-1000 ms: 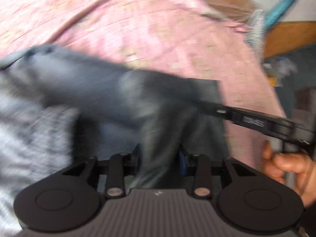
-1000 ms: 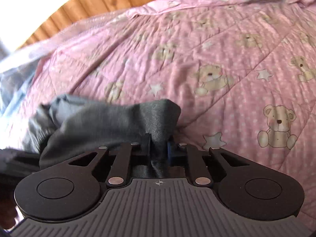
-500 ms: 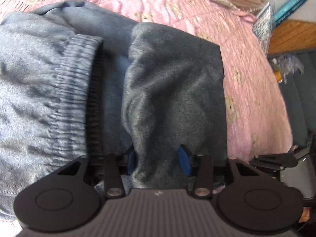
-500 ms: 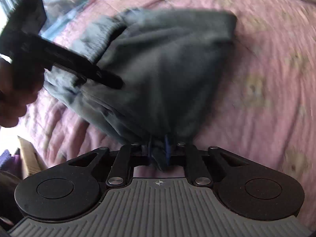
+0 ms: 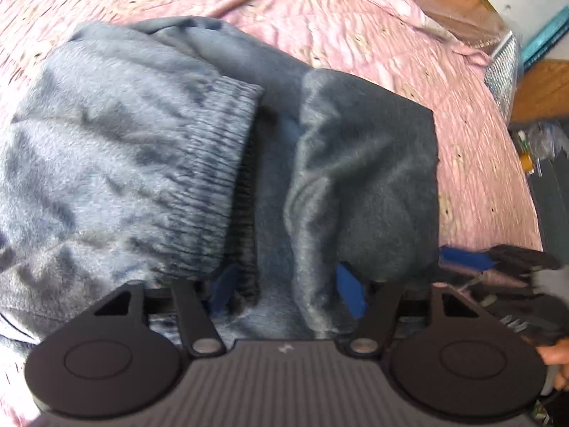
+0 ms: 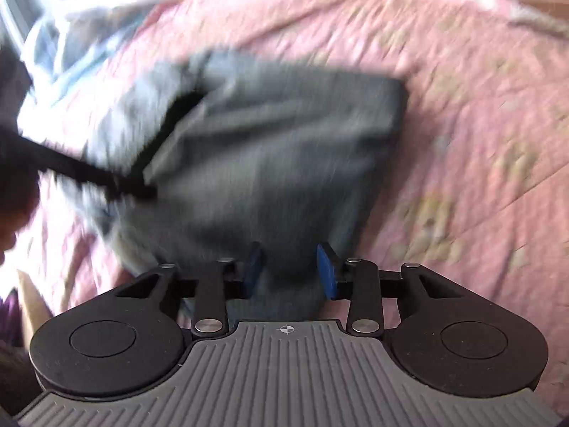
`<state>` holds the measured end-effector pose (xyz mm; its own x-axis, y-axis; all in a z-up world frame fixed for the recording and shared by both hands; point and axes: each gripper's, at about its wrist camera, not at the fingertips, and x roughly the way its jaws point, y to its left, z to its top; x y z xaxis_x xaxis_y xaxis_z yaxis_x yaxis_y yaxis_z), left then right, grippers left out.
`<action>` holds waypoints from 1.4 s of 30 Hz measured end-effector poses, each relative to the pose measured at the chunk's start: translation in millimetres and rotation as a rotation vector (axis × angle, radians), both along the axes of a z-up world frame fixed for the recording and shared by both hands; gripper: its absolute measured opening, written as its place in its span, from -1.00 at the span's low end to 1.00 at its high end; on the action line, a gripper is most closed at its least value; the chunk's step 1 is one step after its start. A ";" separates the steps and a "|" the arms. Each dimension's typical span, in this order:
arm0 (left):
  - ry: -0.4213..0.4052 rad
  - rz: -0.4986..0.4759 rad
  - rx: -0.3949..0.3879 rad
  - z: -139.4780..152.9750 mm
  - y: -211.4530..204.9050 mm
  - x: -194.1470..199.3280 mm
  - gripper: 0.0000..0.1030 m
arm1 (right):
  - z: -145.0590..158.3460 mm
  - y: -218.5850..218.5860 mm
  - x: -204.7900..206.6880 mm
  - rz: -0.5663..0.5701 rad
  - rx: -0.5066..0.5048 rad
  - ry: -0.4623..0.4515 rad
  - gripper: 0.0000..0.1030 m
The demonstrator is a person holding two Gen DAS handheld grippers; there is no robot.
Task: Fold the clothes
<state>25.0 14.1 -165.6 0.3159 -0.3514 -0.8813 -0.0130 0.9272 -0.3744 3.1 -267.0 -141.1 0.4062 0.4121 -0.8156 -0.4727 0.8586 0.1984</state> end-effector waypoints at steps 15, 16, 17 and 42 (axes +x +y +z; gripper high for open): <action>-0.178 -0.154 -0.118 50.5 110.5 -38.6 0.20 | 7.0 152.7 74.6 -0.177 0.190 0.102 0.11; -0.187 -0.128 -0.109 47.7 128.0 -40.5 0.23 | 0.4 165.4 83.2 -0.179 0.159 0.112 0.11; -0.164 -0.117 -0.127 38.9 143.6 -38.3 0.27 | -8.2 176.2 90.9 -0.187 0.130 0.135 0.03; -0.135 -0.092 -0.011 5.5 199.2 110.1 0.33 | -14.3 215.2 -42.7 -0.217 0.043 0.097 -0.32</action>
<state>135.1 213.3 -160.2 0.3975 -0.3940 -0.8287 0.1232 0.9179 -0.3773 -39.6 -51.8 -155.4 0.4093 0.3585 -0.8390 -0.2549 0.9279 0.2721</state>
